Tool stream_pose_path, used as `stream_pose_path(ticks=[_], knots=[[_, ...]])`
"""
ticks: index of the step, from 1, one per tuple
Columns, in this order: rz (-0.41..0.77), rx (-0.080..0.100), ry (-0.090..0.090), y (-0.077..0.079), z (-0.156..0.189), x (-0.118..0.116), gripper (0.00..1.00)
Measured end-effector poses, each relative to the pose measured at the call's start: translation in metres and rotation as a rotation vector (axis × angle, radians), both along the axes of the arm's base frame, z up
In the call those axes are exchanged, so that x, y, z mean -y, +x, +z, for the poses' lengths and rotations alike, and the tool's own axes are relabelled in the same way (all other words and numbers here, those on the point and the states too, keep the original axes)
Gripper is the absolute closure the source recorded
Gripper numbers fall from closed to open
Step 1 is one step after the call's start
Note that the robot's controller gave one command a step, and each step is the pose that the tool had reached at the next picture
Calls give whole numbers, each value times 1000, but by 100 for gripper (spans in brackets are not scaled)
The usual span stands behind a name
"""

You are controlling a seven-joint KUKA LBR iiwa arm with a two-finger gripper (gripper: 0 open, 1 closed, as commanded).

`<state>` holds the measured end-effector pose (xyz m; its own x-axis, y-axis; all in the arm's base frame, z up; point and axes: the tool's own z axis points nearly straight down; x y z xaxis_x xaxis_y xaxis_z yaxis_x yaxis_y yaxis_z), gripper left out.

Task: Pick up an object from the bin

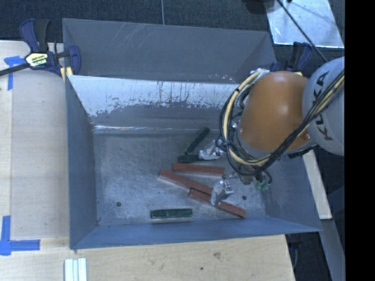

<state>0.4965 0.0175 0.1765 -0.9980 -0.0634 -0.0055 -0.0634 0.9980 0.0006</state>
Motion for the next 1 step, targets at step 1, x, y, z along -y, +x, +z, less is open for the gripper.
stream_pose_path(ticks=[1], knots=[[-118,3,0,9,-70,7,0]])
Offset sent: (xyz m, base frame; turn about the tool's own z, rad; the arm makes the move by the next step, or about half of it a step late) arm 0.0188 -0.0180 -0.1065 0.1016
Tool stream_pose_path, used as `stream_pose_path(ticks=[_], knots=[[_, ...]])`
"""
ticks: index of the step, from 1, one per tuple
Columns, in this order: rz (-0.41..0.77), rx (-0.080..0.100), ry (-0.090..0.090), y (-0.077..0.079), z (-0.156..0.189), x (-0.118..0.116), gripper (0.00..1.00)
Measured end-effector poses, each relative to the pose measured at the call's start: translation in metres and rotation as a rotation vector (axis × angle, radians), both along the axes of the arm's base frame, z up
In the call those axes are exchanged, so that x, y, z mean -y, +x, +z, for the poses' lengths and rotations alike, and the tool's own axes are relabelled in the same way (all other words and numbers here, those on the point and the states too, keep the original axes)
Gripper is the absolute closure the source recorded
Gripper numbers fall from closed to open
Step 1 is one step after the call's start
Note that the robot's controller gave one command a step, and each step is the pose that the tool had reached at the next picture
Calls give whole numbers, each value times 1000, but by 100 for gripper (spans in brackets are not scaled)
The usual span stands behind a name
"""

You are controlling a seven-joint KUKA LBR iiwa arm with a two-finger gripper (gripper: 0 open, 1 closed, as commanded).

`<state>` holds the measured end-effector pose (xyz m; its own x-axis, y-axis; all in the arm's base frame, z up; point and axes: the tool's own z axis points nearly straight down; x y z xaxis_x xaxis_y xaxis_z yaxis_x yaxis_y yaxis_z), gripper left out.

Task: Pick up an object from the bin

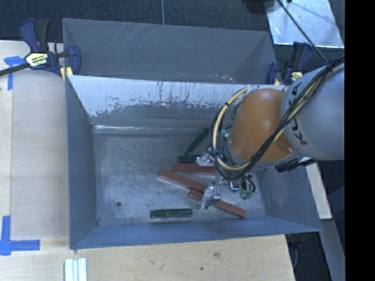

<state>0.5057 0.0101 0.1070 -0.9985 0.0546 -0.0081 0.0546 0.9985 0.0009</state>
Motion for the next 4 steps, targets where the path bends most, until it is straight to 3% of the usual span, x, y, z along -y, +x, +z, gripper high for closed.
stream_pose_path(ticks=[1,3,4], knots=[[18,32,3,22,-24,9,100],[19,25,3,21,-21,8,100],[19,0,1,18,-9,9,100]])
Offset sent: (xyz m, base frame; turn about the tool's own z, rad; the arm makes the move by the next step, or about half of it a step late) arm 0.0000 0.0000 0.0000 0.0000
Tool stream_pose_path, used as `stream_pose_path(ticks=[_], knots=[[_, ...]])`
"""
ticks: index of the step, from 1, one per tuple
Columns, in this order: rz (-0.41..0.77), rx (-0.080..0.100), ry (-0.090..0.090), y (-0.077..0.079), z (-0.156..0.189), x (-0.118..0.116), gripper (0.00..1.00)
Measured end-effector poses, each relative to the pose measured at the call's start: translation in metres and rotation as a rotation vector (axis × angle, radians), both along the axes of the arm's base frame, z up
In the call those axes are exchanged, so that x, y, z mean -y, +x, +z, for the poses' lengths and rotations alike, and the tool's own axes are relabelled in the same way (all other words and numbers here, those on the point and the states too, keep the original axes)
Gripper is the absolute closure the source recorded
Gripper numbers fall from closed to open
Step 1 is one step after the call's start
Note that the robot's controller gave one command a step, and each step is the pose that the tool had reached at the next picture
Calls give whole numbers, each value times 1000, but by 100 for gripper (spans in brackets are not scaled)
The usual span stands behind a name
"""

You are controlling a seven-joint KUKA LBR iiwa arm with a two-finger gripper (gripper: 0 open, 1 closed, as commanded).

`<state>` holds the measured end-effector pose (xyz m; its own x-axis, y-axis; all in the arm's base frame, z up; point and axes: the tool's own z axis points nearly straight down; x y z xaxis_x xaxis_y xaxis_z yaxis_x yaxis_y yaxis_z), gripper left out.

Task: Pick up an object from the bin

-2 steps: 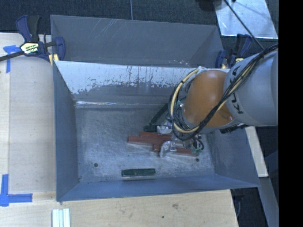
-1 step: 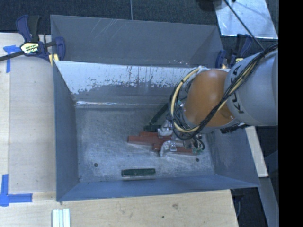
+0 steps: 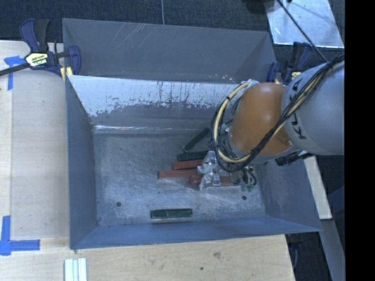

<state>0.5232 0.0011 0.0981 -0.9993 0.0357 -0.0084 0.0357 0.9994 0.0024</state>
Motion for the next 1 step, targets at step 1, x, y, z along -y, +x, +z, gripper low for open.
stream_pose_path(ticks=[1], knots=[[0,-2,-1,1,15,0,100]])
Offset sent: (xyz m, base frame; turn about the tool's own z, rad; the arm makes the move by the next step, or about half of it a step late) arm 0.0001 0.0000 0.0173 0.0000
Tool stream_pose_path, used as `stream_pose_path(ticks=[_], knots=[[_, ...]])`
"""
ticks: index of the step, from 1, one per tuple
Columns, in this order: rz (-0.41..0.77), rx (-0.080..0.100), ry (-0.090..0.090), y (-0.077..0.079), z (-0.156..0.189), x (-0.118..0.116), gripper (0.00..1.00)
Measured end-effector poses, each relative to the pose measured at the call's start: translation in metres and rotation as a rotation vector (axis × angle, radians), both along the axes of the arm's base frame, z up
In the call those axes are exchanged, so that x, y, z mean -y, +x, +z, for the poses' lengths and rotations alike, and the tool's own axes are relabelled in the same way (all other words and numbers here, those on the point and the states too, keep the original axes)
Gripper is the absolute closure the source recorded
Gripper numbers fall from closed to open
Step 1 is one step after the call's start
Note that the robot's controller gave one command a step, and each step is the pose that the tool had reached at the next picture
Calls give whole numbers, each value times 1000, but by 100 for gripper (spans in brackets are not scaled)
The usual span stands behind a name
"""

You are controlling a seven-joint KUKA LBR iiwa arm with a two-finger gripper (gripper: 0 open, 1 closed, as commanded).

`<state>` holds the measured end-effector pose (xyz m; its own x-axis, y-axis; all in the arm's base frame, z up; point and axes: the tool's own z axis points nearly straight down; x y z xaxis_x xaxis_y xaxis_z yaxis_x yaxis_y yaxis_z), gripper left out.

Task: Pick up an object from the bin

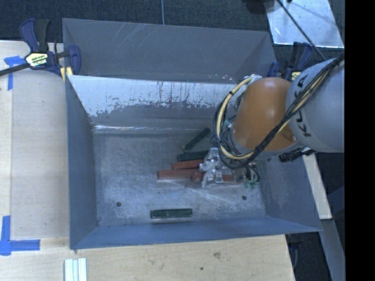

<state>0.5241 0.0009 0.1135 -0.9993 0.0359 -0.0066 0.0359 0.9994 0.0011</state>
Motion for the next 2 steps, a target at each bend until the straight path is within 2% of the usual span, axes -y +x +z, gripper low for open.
stream_pose_path(ticks=[2], knots=[[0,-3,0,0,19,0,100]])
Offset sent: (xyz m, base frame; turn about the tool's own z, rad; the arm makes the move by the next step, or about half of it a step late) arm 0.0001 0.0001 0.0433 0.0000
